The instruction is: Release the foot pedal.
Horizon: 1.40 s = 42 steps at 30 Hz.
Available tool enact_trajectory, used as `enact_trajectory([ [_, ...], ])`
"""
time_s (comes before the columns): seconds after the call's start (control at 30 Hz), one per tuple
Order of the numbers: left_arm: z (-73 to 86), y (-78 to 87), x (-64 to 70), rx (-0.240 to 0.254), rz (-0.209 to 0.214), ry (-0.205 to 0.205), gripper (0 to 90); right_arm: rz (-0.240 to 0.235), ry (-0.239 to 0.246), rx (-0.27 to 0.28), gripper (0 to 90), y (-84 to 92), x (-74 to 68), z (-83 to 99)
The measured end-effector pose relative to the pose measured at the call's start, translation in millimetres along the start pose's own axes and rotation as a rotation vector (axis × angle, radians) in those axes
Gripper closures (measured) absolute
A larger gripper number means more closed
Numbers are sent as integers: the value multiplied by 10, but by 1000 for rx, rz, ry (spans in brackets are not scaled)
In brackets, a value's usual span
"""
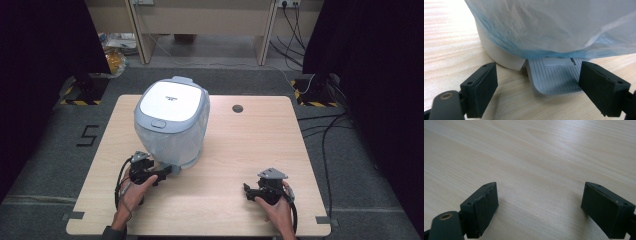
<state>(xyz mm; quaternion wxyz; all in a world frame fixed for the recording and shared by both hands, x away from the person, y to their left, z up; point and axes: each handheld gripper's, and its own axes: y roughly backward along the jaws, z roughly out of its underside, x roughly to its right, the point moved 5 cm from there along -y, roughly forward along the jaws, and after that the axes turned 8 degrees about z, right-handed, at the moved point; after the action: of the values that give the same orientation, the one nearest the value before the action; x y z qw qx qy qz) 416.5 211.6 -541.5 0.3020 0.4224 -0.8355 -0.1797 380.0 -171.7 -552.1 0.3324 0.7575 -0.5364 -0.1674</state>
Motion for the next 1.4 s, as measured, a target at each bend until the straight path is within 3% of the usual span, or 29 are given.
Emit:
enact_trajectory([
  [0.13,-25,49,57,0,48,5,151,2,5,2,140,-1,5,-1],
  [0.5,-44,250,203,4,80,-10,149,0,0,0,140,0,0,0],
  [1.03,255,409,195,-40,78,-50,150,1,3,1,140,-1,3,-1],
  [1.4,409,402,194,-59,90,-74,150,0,0,0,140,0,0,0],
])
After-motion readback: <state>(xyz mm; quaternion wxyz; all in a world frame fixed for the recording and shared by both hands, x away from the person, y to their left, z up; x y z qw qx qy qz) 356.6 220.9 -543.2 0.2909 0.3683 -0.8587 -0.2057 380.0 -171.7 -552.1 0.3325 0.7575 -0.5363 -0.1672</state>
